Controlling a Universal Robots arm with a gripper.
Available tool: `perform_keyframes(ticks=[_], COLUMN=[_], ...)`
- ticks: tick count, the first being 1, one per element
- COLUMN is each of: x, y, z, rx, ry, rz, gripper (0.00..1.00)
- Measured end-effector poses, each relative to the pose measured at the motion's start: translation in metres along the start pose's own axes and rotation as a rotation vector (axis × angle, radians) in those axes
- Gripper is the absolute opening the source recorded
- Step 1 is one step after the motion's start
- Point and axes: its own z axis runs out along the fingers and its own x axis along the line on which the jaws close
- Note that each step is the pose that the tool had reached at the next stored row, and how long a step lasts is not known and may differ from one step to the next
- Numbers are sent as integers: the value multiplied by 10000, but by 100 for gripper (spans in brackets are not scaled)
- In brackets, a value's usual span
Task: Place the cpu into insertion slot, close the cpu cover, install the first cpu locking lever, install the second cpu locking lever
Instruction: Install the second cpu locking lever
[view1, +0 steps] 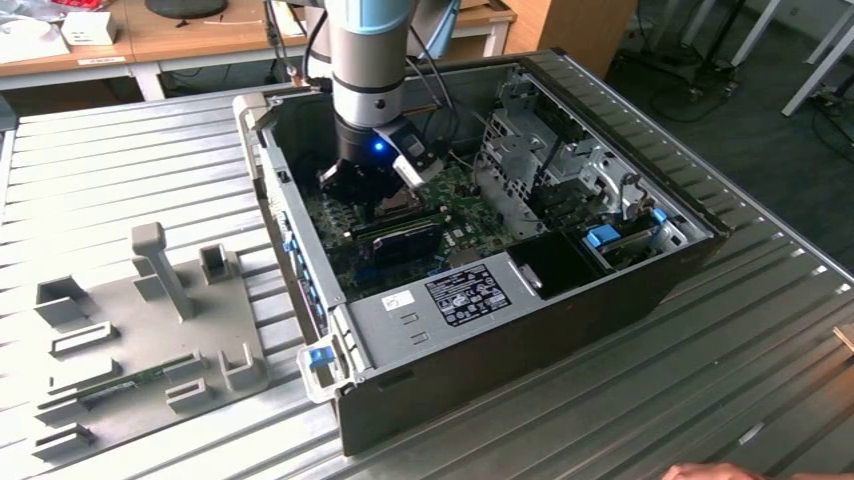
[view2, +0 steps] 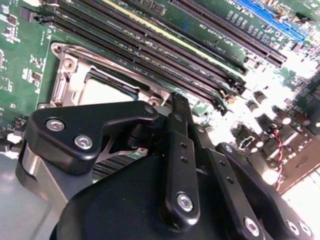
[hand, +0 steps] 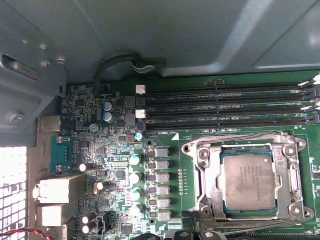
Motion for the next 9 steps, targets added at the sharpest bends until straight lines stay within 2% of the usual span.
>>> perform_keyframes(ticks=[9], x=[-22], y=[1], z=[1], rx=[-26], ry=[0], rz=[2], gripper=[11])
